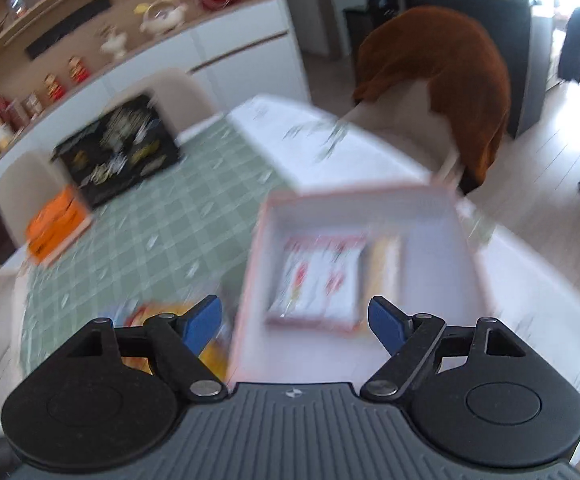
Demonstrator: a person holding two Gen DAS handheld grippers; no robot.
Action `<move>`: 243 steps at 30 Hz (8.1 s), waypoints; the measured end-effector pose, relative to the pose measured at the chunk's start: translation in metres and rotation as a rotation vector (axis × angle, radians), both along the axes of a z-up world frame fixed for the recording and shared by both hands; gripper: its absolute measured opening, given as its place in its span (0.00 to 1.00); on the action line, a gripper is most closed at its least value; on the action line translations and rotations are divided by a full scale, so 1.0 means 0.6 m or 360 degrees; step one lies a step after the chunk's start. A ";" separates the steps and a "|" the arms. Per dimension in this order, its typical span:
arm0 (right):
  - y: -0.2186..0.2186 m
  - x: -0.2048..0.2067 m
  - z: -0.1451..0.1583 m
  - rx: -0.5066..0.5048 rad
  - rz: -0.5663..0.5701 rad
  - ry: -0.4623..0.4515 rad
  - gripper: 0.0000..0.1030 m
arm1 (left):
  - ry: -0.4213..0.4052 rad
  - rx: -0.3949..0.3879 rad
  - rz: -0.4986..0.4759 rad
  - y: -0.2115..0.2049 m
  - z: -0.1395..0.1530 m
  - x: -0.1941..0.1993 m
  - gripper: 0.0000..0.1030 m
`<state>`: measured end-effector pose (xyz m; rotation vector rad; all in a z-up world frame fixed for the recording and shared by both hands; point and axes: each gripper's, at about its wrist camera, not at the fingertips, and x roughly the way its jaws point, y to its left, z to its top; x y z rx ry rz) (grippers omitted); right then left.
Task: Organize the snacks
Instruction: 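Drop the cracker stick into the pink box with the left tool while the right tool drops the packet, then move the right tool over the white-red wrapped candy pair on the table, then grasp the white-red candy pair with the right tool, then carry the candy pair into the pink box and open the right tool, then grasp the yellow snack bag with the left tool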
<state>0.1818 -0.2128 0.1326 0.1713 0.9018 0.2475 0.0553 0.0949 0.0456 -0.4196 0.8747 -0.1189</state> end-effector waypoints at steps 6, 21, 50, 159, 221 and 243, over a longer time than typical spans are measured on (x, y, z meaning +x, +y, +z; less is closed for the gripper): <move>0.120 -0.073 -0.079 -0.0044 0.0257 0.0179 0.79 | -0.0034 0.0029 0.0166 0.041 -0.007 0.014 0.35; 0.129 -0.129 -0.135 -0.0296 0.0379 0.0133 0.60 | 0.0020 0.0157 0.0366 0.058 -0.029 0.021 0.40; -0.036 -0.188 -0.153 -0.0467 0.0035 0.0063 0.85 | 0.0043 0.0456 -0.0385 -0.195 -0.063 0.002 0.68; 0.004 -0.264 -0.129 -0.0347 0.0595 0.0038 0.64 | 0.0155 0.0387 -0.0626 -0.211 -0.049 -0.094 0.59; -0.005 -0.220 -0.111 -0.0497 0.0182 0.0102 0.72 | -0.0071 0.0527 -0.0907 -0.216 -0.016 -0.058 0.28; -0.054 -0.261 -0.142 -0.0438 0.0134 0.0204 0.78 | -0.0084 0.0567 -0.0971 -0.254 -0.041 -0.032 0.68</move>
